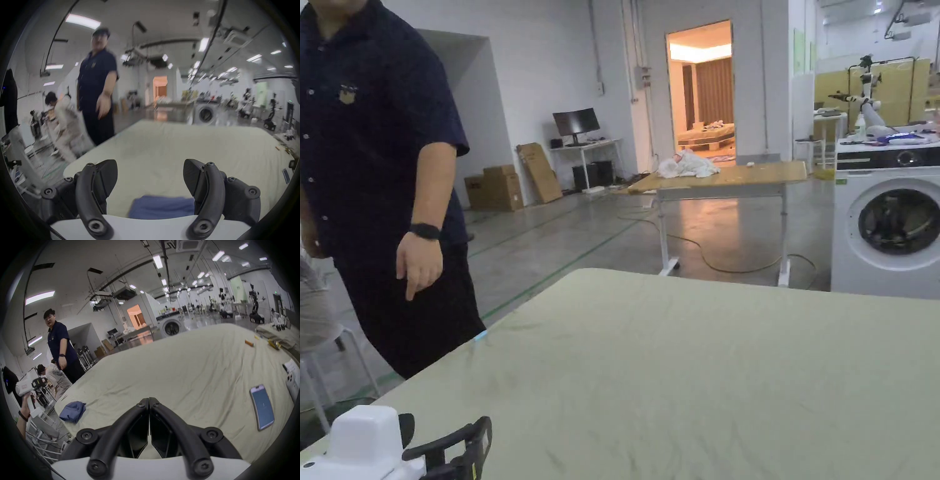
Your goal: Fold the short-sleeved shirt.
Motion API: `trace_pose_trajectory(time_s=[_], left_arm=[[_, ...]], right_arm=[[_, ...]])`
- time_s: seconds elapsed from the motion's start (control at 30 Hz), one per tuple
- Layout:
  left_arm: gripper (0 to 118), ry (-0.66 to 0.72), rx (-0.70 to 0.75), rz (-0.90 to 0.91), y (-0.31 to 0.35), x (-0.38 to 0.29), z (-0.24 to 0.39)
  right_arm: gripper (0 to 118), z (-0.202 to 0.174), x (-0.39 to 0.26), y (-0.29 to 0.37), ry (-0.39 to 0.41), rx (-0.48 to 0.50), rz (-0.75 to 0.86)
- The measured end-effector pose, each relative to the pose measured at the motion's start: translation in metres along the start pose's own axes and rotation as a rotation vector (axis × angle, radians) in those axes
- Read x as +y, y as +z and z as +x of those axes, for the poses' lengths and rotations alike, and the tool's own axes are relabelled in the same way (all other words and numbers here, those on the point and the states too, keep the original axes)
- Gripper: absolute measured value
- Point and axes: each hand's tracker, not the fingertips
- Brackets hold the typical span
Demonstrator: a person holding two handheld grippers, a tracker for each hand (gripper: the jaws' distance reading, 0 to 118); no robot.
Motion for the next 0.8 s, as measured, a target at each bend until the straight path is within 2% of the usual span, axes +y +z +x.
trace_pose_trajectory(time_s=[0.1, 0.2, 0.37, 0.47, 0.6, 0.63, 0.7, 0.8], left_arm=[[85, -0.053, -0.072, 0.108, 0.023, 0.003, 0.055], [84, -0.043, -0.150, 0.191, 0.045, 0.001, 0.103], [81, -0.059, -0.241, 0.234, 0.070, -0.010, 0.154], [62, -0.098, -0.248, 0.245, 0.083, -0.015, 0.166], [14, -0.046, -0.247, 0.277, 0.098, -0.014, 0.166], [7, -0.049, -0.246, 0.282, 0.100, -0.014, 0.165], [0, -0.046, -0.229, 0.294, 0.103, -0.013, 0.164], [0, -0.039, -0.233, 0.289, 0.106, -0.007, 0.164]], right_arm=[[0, -0.013, 0.006, 0.006, 0.086, -0.017, 0.067], [0, -0.024, 0.012, 0.016, 0.177, -0.047, 0.158], [0, -0.036, 0.020, 0.034, 0.249, -0.079, 0.276], [0, -0.039, 0.021, 0.043, 0.273, -0.107, 0.331], [0, -0.037, 0.020, 0.049, 0.257, -0.118, 0.361], [0, -0.036, 0.020, 0.049, 0.249, -0.117, 0.362], [0, -0.034, 0.019, 0.049, 0.237, -0.115, 0.364], [0, -0.032, 0.018, 0.050, 0.230, -0.114, 0.367]])
